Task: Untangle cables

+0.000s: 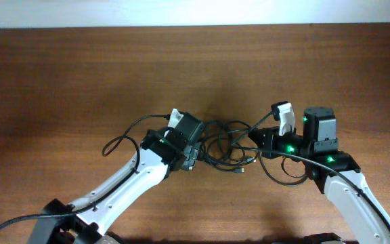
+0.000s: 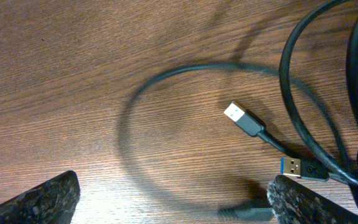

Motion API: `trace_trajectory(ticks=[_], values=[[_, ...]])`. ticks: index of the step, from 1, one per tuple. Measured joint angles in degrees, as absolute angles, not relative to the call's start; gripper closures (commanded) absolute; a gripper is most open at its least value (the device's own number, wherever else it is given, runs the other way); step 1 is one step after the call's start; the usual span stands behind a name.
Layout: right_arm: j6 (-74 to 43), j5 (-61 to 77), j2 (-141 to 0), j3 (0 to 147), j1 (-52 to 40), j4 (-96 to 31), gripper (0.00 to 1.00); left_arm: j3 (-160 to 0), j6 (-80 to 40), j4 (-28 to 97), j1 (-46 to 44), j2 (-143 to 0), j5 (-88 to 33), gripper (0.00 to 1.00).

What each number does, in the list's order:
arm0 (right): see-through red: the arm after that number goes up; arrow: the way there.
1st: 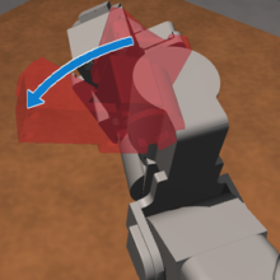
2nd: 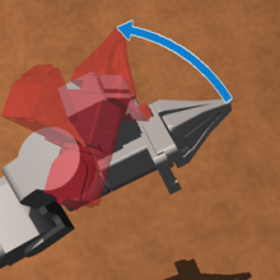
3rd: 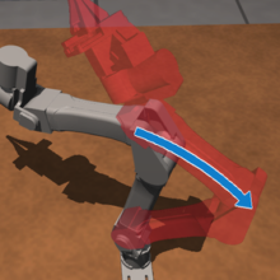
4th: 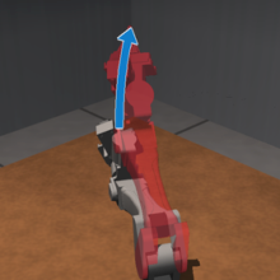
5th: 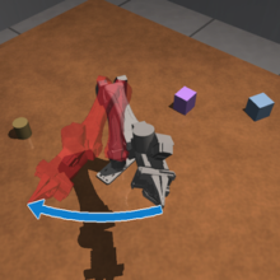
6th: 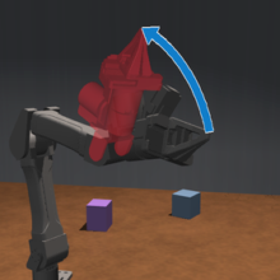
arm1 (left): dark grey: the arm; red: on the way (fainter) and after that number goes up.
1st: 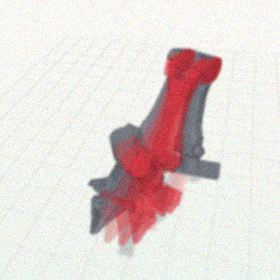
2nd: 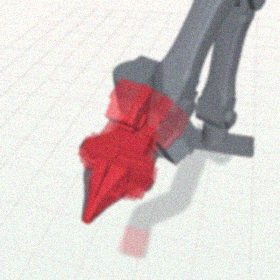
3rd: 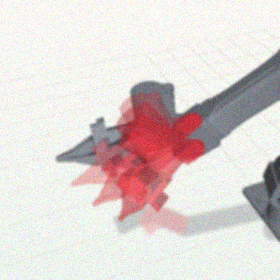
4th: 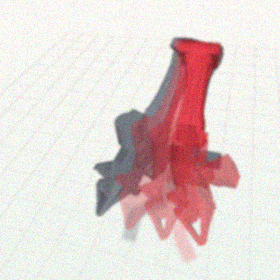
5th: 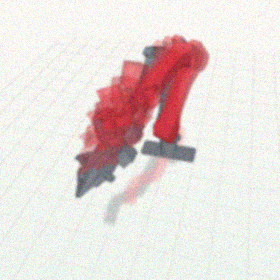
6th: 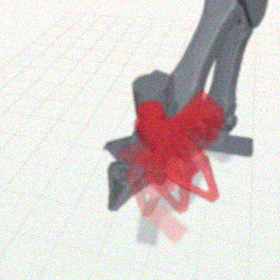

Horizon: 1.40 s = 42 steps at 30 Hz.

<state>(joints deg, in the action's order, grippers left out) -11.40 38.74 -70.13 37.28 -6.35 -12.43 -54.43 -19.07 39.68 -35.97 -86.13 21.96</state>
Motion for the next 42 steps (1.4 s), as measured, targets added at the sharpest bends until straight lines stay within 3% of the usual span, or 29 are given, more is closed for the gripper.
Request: trace_trajectory(ticks=[9, 10, 12, 13, 14, 20, 30, 42], values=[[-11.38, 38.54, -70.13, 37.28, -6.35, -12.43, 0.96, -54.43, -19.11, 39.66, -35.97, -86.13, 21.19, 0.01], [-11.40, 38.54, -70.13, 37.28, -6.35, -12.43, 0.89, -54.43, -19.11, 39.66, -35.97, -86.13, 21.06, 0.01], [-11.22, 38.54, -70.13, 37.28, -6.33, -12.45, 0.64, -54.43, -19.14, 39.66, -35.97, -86.13, 20.75, 0.01], [-11.44, 38.57, -70.13, 37.28, -6.33, -12.40, 0.50, -54.43, -19.16, 39.66, -35.97, -86.13, 20.40, 0.01], [-11.42, 38.52, -70.13, 37.28, -6.35, -12.40, 0.28, -54.43, -19.22, 39.68, -35.97, -86.13, 20.05, 0.01], [-11.29, 38.41, -70.13, 37.28, -6.31, -12.38, 0.01, -54.43, -19.27, 39.72, -35.97, -86.13, 19.51, 0.01], [-11.55, 36.21, -70.13, 37.28, -6.31, -14.13, 0.01, -54.43, -25.80, 40.25, -35.53, -86.13, 19.29, 0.01], [-15.94, 39.94, -70.13, 37.36, -6.31, -14.11, 0.01, -54.43, -35.68, 41.36, -24.62, -86.13, 16.21, 0.01]])
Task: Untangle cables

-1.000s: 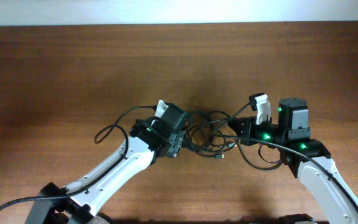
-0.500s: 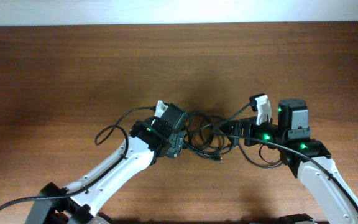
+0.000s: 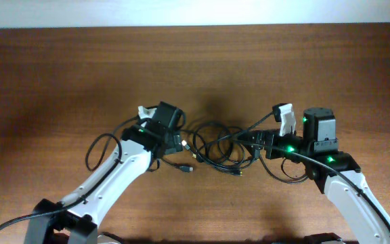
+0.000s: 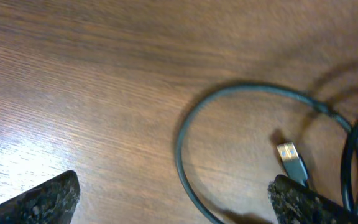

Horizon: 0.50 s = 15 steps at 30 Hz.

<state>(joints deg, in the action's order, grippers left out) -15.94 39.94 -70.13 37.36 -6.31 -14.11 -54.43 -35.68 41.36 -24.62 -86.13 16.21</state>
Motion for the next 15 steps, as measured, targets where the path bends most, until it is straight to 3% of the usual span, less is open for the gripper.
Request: trace_trajectory(ticks=[10, 15], values=[[-26.41, 47.83, -70.13, 38.33, -6.50, -11.33, 0.01, -54.43, -35.88, 39.46, -15.25, -86.13, 15.84, 0.01], [-31.83, 47.99, -70.13, 38.37, -11.16, -8.88, 0.01, -54.43, -35.88, 39.44, -13.69, -86.13, 15.84, 0.01]])
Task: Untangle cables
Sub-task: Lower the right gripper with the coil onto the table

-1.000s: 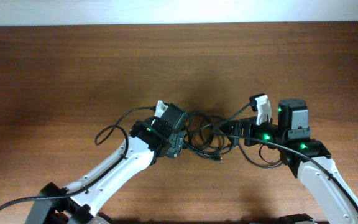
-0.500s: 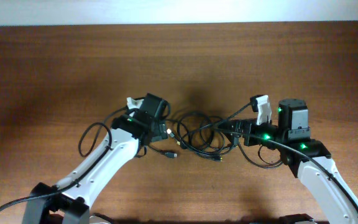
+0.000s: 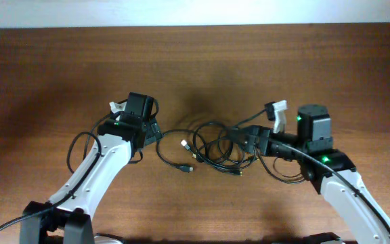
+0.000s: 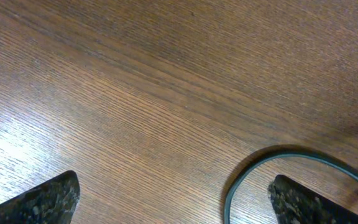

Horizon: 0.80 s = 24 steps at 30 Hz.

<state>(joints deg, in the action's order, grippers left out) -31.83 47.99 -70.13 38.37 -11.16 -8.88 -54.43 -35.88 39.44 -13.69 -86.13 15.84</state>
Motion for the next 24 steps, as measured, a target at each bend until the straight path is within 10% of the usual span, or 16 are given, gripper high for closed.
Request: trace_trajectory(ticks=[18, 24], values=[[-44.86, 25.23, -78.37, 38.48, -30.59, 3.68, 0.00, -54.41, -35.88, 39.44, -13.69, -86.13, 15.84, 0.01], [-45.47, 21.56, -78.78, 38.48, -30.65, 4.78, 0.38, -54.41, -35.88, 39.44, -13.69, -86.13, 15.84, 0.01]])
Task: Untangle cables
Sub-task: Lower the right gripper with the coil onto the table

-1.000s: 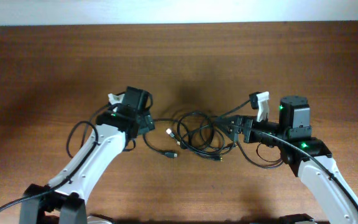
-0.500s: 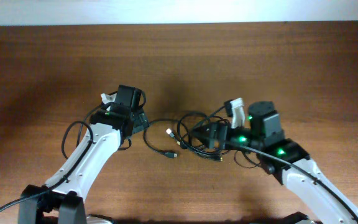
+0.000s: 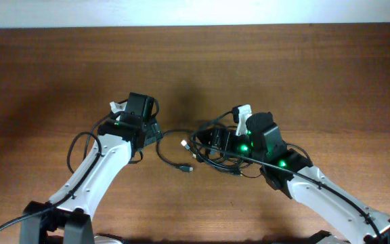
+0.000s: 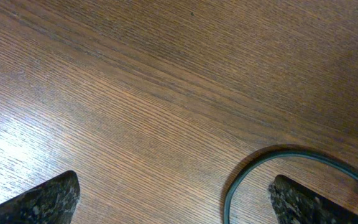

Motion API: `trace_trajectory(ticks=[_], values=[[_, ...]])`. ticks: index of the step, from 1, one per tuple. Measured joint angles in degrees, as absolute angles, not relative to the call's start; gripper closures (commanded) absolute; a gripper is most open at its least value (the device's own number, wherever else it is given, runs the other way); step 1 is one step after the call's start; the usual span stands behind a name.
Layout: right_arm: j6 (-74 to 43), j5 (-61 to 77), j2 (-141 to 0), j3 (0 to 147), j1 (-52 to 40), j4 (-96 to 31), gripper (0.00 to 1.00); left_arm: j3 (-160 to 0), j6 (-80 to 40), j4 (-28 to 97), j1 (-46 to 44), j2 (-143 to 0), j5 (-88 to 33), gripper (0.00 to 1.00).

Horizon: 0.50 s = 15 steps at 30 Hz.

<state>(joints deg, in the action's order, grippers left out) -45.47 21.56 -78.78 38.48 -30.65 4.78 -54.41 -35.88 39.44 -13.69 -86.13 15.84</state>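
Note:
A tangle of black cables (image 3: 217, 148) lies at the table's middle. A white-tipped USB plug (image 3: 183, 144) and a second plug (image 3: 189, 169) stick out on its left. One black strand (image 4: 263, 160) curves from there toward my left gripper (image 3: 156, 133). In the left wrist view that gripper (image 4: 174, 208) is open, fingers (image 4: 50, 199) wide apart over bare wood, with the strand's arc just inside the right finger. My right gripper (image 3: 208, 140) sits over the tangle's left part. Its jaws are hidden among the cables.
The wooden table (image 3: 283, 68) stretches to a pale edge along the back. A thin black loop (image 3: 77, 146) hangs beside the left arm. The right arm crosses the table from the front right corner.
My right arm has moved left. Its gripper was at the tangle's right edge and is now over the tangle's left part. The left arm and the plugs have not moved.
My open left gripper was first at the tangle's left edge, with two USB plugs under it. It then stood further left, then further still, with only a cable arc in its view. The right gripper stayed at the tangle's right edge and is now over its left part.

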Motion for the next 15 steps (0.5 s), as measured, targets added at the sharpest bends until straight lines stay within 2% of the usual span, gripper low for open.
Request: trace_trajectory(ticks=[2, 8, 11, 15], values=[[-45.45, 19.46, -79.99, 38.48, -30.65, 4.82, 0.51, -54.41, -35.88, 39.44, -13.69, -86.13, 15.84, 0.01], [-46.06, 18.02, -82.35, 38.52, -30.76, 6.15, 0.74, -54.41, -35.88, 39.44, -13.69, -86.13, 15.84, 0.01], [-46.06, 17.78, -83.00, 38.54, -30.76, 6.15, 0.96, -54.41, -35.88, 39.44, -13.69, -86.13, 15.84, 0.01], [-46.04, 18.87, -83.05, 38.59, -30.76, 7.88, 0.96, -54.41, -35.88, 39.44, -13.69, -86.13, 15.84, 0.01]])
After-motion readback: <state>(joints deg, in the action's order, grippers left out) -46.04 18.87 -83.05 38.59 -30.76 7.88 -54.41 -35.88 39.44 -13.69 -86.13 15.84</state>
